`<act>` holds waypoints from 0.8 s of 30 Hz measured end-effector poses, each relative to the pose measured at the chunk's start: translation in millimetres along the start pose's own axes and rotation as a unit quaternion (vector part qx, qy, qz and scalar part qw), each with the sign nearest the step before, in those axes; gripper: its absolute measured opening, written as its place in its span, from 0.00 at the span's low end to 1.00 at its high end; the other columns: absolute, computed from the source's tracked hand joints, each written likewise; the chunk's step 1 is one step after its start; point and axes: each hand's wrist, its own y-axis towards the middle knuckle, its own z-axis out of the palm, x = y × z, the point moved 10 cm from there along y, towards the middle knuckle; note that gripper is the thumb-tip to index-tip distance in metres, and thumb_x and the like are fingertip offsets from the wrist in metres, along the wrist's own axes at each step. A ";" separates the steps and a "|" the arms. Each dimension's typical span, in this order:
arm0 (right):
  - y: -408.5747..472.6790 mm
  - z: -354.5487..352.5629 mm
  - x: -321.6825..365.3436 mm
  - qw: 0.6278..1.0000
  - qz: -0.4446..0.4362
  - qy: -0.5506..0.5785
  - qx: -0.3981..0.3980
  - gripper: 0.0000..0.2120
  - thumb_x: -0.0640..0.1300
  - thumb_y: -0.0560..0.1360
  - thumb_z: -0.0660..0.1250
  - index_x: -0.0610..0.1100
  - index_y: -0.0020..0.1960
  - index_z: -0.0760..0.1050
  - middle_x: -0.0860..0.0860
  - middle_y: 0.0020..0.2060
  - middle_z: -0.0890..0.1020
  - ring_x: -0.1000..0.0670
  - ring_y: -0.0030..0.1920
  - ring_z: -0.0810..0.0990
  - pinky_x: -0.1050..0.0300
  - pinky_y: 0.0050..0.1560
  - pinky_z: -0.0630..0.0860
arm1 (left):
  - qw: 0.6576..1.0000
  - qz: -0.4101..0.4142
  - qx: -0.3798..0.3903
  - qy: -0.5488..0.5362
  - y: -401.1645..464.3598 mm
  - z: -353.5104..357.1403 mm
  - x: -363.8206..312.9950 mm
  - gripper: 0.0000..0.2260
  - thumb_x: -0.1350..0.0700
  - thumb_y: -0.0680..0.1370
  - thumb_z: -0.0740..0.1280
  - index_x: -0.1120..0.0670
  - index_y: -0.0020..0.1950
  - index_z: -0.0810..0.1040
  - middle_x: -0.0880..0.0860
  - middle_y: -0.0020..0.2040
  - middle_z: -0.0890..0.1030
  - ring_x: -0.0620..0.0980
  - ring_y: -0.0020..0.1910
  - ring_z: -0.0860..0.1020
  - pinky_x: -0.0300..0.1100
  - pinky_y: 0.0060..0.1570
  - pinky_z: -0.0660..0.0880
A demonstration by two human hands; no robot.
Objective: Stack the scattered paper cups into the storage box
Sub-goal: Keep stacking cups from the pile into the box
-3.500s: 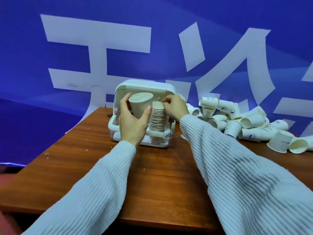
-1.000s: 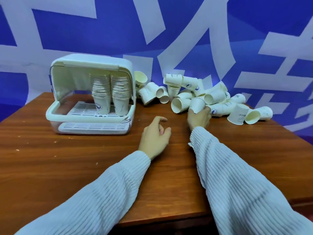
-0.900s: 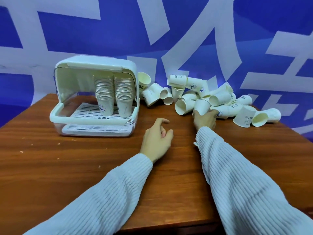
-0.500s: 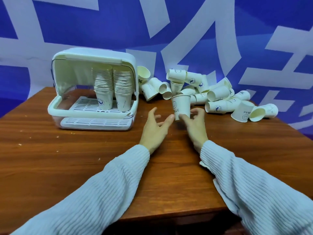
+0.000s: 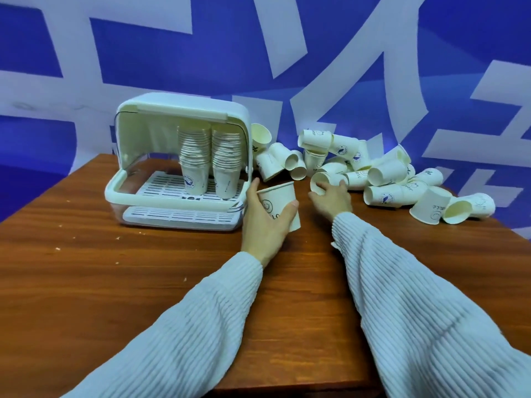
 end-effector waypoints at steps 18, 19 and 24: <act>-81.5 -59.0 80.0 0.898 -0.138 0.393 -0.141 0.07 0.43 0.79 0.68 0.51 0.53 0.70 0.52 0.42 0.82 0.53 0.35 0.78 0.58 0.33 0.73 | 0.981 0.101 -0.155 -0.058 -6.8 -89.7 -57.4 0.40 0.46 0.76 0.74 0.47 0.81 0.54 0.48 0.75 0.67 0.45 0.71 0.70 0.44 0.72 0.70; -83.9 -55.9 100.4 0.904 -0.160 0.375 -0.128 0.08 0.42 0.78 0.68 0.50 0.54 0.71 0.51 0.44 0.83 0.52 0.38 0.81 0.57 0.36 0.75 | 0.977 0.109 -0.175 -0.054 -7.4 -106.0 -59.8 0.40 0.48 0.77 0.75 0.48 0.81 0.54 0.48 0.75 0.67 0.44 0.70 0.70 0.37 0.69 0.70; -90.5 -16.4 180.1 0.952 -0.239 0.171 -0.080 0.09 0.40 0.74 0.67 0.48 0.53 0.79 0.47 0.50 0.86 0.44 0.53 0.82 0.53 0.53 0.76 | 0.965 0.117 -0.234 -0.033 -6.9 -170.9 -60.2 0.40 0.49 0.78 0.74 0.51 0.82 0.53 0.47 0.70 0.66 0.43 0.66 0.70 0.30 0.64 0.68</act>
